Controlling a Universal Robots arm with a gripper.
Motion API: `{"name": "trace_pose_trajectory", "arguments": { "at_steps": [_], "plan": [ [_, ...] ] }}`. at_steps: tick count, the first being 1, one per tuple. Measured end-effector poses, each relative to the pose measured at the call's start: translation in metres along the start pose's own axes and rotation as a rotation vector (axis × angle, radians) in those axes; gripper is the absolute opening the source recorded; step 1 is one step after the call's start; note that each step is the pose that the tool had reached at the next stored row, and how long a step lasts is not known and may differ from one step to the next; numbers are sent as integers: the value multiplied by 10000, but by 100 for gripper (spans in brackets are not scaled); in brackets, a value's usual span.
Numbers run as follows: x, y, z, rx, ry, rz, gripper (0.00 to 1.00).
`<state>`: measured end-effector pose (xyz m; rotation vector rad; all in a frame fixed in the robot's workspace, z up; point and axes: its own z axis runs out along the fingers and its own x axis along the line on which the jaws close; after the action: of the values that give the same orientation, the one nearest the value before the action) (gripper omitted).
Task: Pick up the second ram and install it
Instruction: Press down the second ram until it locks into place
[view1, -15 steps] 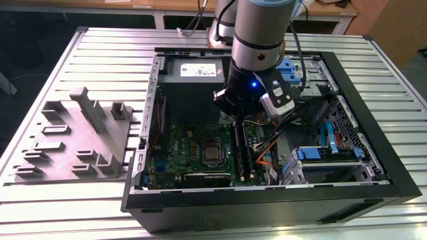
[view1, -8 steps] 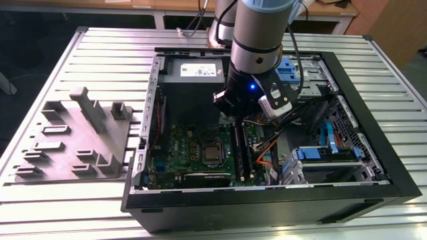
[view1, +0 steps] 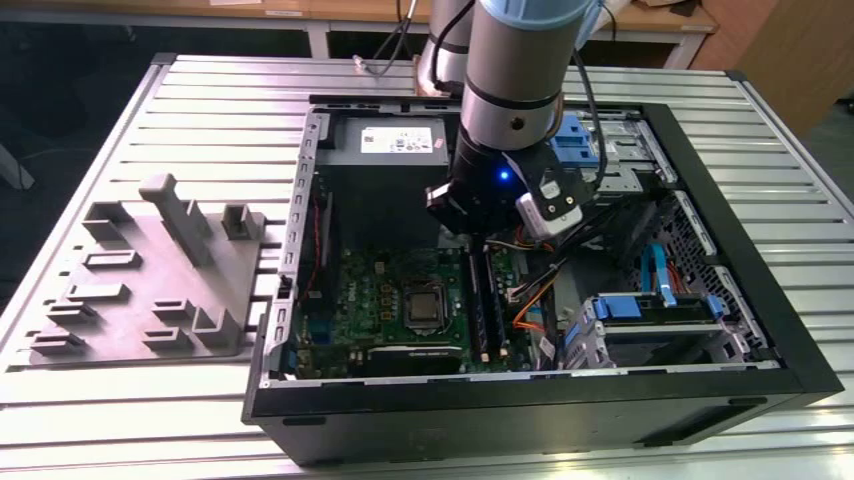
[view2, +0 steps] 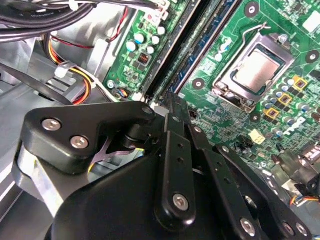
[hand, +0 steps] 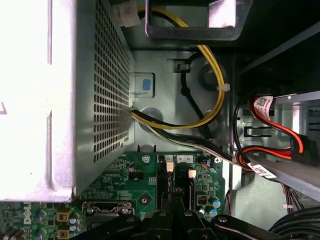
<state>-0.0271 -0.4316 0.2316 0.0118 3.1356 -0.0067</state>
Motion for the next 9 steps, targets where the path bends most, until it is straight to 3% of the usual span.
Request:
{"name": "trace_pose_trajectory", "arguments": {
  "at_steps": [9],
  "plan": [
    [0,1,42,-1,0,-1,10]
  ]
}}
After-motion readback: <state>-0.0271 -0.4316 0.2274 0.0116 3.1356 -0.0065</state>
